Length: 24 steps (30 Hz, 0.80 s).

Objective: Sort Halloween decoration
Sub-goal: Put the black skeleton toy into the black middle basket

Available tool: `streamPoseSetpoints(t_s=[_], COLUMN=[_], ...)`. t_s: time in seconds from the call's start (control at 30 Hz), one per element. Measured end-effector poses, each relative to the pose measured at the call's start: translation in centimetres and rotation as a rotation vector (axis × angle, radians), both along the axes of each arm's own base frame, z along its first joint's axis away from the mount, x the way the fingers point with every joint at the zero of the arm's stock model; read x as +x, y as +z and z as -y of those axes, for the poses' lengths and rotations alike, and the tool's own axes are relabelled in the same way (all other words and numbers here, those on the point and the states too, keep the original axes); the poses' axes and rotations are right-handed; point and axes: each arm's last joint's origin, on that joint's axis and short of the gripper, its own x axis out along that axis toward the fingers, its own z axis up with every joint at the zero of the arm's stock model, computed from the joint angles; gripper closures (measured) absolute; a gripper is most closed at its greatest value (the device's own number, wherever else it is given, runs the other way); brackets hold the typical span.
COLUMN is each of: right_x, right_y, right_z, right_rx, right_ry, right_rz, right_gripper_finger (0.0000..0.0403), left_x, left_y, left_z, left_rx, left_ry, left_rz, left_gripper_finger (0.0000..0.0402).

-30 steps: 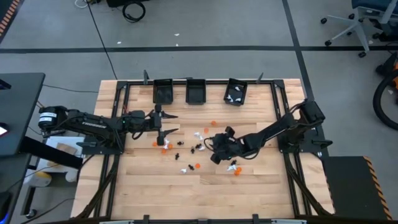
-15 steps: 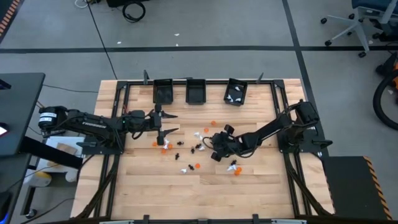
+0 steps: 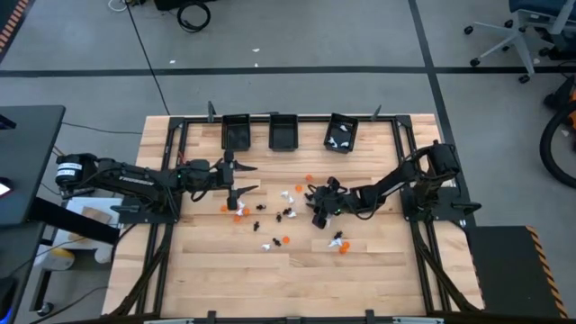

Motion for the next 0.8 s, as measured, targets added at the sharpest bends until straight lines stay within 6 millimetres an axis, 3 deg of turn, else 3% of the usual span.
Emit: streamPoseSetpoints(t_s=[0.27, 0.6, 0.8], right_x=[0.1, 0.0, 1.0], right_y=[0.0, 0.0, 1.2], right_z=[0.6, 0.8, 1.7], right_rx=[0.006, 0.014, 0.009], right_ry=[-0.024, -0.066, -0.058], right_rz=[0.016, 0.014, 0.032], right_gripper_finger=[0.0275, 0.0376, 0.0379], left_x=[0.0, 0.0, 0.0], left_y=[0.0, 0.0, 0.0], left_z=[0.0, 0.0, 0.0], left_rx=[0.004, 0.005, 0.005], left_ry=[-0.001, -0.001, -0.001], left_rz=[-0.001, -0.001, -0.001], left_gripper_finger=[0.0148, 0.0147, 0.0148])
